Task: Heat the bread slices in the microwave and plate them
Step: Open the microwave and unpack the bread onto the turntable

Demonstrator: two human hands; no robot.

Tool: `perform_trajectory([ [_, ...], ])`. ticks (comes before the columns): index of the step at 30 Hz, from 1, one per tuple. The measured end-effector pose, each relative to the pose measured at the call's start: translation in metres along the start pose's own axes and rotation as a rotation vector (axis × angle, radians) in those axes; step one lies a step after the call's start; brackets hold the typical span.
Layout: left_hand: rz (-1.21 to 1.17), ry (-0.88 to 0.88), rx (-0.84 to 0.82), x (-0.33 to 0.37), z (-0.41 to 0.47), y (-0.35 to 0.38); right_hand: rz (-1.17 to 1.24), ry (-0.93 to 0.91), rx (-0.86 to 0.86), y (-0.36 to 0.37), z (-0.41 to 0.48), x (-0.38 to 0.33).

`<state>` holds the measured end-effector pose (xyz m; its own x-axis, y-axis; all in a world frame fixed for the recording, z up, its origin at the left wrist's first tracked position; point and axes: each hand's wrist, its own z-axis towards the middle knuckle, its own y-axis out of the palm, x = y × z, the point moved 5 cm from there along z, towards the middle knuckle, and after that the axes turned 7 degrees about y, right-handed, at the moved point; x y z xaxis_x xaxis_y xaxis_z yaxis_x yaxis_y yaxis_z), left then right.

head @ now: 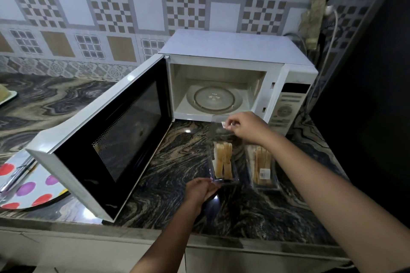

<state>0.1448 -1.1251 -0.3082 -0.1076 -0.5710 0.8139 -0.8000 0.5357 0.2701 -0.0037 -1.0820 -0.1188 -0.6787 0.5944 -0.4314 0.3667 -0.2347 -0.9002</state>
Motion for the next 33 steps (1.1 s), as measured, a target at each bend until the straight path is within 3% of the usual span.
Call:
perform_trajectory([
  [3,0.111,-0.010,0.005,0.000,0.002,0.003,0.018,-0.093,0.240,-0.004,-0.006,-0.004],
  [7,0.136,-0.013,0.049,0.004,0.003,0.003,0.036,-0.179,0.280,0.013,-0.011,-0.007],
  [11,0.060,-0.013,0.064,0.005,0.006,0.006,0.025,0.029,0.266,0.044,-0.009,0.009],
  [16,-0.051,-0.016,0.038,0.005,0.006,0.007,0.101,0.421,0.044,0.090,-0.004,0.033],
  [23,-0.096,0.028,0.041,0.002,0.003,0.007,0.358,0.531,-0.035,0.131,-0.009,0.031],
  [33,-0.202,0.026,0.156,-0.004,-0.003,0.011,0.247,0.592,0.111,0.140,-0.010,0.030],
])
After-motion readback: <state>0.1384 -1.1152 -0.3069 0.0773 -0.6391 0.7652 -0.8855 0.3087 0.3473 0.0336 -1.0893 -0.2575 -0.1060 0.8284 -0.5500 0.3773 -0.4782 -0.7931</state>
